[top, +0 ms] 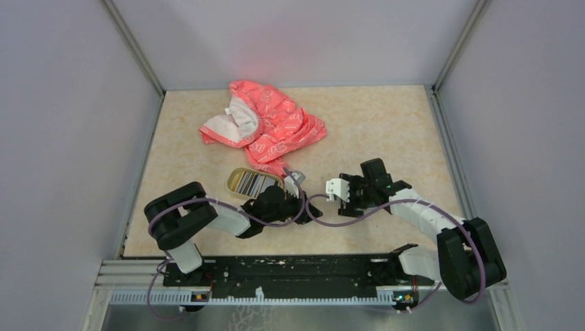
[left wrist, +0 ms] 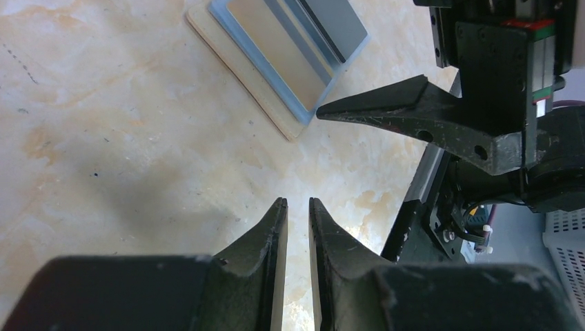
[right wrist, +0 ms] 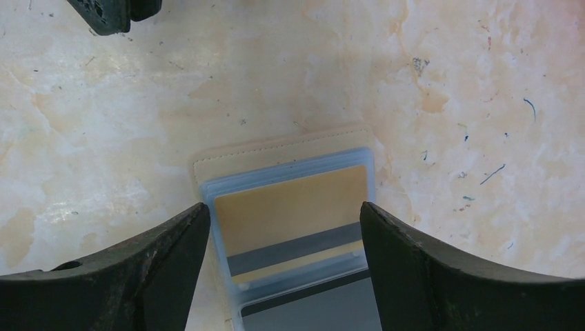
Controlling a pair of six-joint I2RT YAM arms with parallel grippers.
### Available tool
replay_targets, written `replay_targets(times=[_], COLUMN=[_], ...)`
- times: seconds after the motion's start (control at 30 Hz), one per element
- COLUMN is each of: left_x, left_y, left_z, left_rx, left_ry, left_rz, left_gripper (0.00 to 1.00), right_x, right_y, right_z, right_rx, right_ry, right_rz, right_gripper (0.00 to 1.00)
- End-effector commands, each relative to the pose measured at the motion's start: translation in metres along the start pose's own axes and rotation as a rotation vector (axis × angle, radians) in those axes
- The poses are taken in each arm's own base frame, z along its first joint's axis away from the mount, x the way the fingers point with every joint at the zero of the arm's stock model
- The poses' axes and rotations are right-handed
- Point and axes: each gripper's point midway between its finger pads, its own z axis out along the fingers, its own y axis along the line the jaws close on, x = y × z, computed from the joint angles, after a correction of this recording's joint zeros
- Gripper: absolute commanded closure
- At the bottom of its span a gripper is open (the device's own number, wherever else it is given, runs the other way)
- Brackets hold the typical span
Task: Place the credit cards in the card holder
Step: Insert the credit card into the card holder.
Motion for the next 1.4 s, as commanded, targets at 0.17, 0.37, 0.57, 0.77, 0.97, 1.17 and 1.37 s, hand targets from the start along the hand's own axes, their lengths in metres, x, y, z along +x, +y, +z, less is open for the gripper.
replay_targets(times=[0.17,0.37,0.57,0.77,0.97,1.17,1.37], left_x=[-0.013,-0.013,-0.015,-0.017,-0.022,-0.035,-0.021], left_y=[-0.020,-0.010,0.006,0.005,0.000,-0.015,0.003], left_z=[0.014,0.022,0.017,0.017,0.022,0.027,0.048], left_rx=[0.090,0.042,-0.050,-0.044,-0.009,0.077,-0.007], left_ry=[-0.028,-0.022,-0.047,-0.057,-0.094,-0.155,-0.083], left_rz=[-0.011,-0.044,-0.058,-0.051,-0.097,-0.120,-0.130], left_gripper=[0.77,0.80,0.85,0.84,0.83,0.84,0.94], right_x=[-0.022,-0.029,-0.055,-0.077,-0.051,-0.017,0.014], right_y=[-0.025,-0.014,-0.019,-0.051,-0.067,-0.051,-0.047], right_z=[-0.014,-0.011,-0.009,-0.039,-0.063,-0.051,-0.048], right_rx=[0.089,0.038,-0.020,-0.007,0.053,0.123,0.135], right_ry=[-0.045,-0.102,-0.176,-0.292,-0.189,-0.077,0.089], right_rz=[-0.028,-0.004,0.295,0.527,0.788,0.882,0.887], right_gripper=[0.32,0.28,0.01,0.02,0.05,0.28,0.61])
